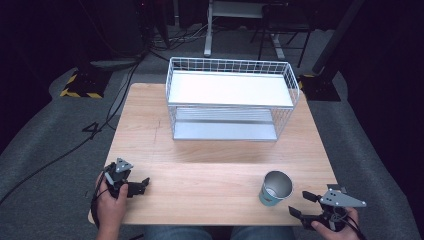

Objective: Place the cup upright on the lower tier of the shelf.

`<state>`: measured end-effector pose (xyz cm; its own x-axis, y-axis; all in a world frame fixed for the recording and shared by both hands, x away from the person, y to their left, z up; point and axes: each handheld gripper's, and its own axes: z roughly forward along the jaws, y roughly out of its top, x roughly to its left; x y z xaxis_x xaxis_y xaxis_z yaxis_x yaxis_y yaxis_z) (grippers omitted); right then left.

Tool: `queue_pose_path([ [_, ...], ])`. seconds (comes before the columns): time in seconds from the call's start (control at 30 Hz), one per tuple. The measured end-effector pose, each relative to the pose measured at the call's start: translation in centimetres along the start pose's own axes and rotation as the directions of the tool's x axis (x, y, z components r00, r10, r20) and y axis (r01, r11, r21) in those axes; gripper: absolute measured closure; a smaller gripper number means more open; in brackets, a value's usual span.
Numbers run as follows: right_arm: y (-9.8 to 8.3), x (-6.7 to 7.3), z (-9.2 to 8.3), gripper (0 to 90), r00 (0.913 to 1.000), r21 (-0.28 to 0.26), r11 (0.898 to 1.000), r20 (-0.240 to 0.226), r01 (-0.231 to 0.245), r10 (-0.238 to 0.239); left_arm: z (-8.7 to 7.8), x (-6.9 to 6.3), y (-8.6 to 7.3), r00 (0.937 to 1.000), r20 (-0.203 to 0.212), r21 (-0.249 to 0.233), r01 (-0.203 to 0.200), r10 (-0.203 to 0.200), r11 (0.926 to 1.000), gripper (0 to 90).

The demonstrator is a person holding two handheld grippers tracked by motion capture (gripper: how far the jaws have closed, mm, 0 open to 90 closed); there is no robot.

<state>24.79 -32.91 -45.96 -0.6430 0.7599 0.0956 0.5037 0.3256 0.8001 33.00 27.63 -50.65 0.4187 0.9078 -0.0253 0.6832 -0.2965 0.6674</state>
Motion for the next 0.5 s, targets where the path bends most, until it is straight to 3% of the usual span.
queue_pose_path([
  [0.37, -0.3, 1.7, 2.0, 19.2, 0.9977, 0.016, 1.000, -0.063, 0.027, -0.026, 0.0, 0.0, 0.0, 1.0000, 0.000, 0.000, 0.000, 0.000, 1.0000, 0.1],
  [0.5, -0.5, 2.2, 2.9, 17.1, 0.9976, 0.017, 0.999, -0.060, 0.035, -0.034, 0.0, 0.0, 0.0, 1.0000, 0.000, 0.000, 0.000, 0.000, 1.0000, 0.1],
])
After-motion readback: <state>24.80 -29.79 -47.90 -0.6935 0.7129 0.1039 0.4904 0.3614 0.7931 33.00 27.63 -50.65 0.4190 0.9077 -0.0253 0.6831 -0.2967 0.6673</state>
